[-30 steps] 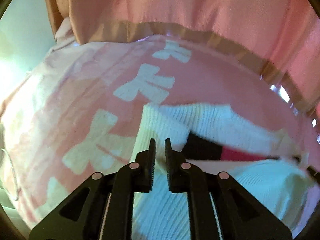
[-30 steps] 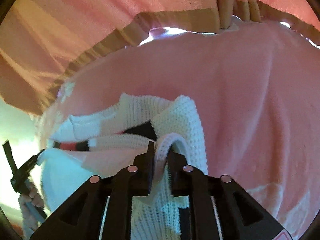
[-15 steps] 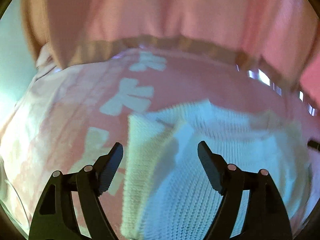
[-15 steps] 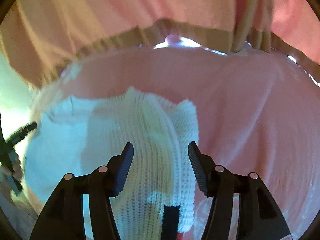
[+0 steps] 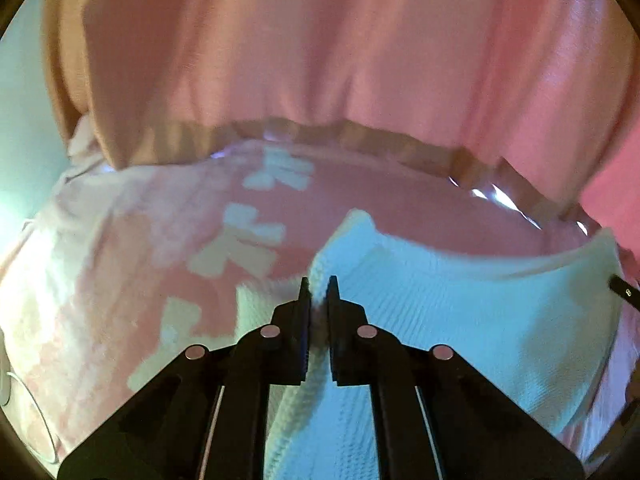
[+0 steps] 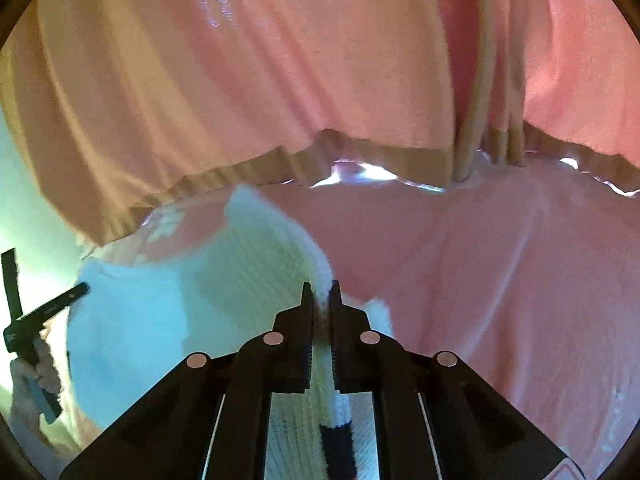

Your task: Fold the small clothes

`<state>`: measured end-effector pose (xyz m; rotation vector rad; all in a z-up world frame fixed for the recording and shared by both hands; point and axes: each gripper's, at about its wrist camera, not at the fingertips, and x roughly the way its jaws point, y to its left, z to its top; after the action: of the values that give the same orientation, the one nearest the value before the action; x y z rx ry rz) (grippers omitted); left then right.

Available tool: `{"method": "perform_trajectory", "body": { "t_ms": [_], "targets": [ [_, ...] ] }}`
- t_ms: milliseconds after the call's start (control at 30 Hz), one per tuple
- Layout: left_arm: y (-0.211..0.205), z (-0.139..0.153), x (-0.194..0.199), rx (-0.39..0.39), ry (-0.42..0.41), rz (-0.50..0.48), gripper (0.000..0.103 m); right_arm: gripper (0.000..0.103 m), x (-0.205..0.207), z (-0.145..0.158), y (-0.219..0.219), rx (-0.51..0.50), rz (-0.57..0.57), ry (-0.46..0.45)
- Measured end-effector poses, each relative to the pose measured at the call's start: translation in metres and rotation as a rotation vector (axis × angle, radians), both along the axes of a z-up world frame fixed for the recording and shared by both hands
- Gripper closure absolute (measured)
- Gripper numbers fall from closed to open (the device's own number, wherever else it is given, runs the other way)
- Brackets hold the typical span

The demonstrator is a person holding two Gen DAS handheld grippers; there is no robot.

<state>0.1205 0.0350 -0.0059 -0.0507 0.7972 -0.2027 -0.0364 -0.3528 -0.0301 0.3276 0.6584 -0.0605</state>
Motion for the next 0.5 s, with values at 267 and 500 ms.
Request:
{"method": "perform_trajectory", "body": {
  "t_ms": [267,500],
  "targets": [
    [-0.022,-0.079,0.045,0.191,0.185,0.026,0.097,0.096,0.064,-0.080,0.009,-0.107,-0.008,0.319],
    [-0.018,-0.074,0.040,0.185,0.152,0.014,0.097,0.096,0.063,-0.080,-0.002,-0.089,0.001,0.308]
  ]
}}
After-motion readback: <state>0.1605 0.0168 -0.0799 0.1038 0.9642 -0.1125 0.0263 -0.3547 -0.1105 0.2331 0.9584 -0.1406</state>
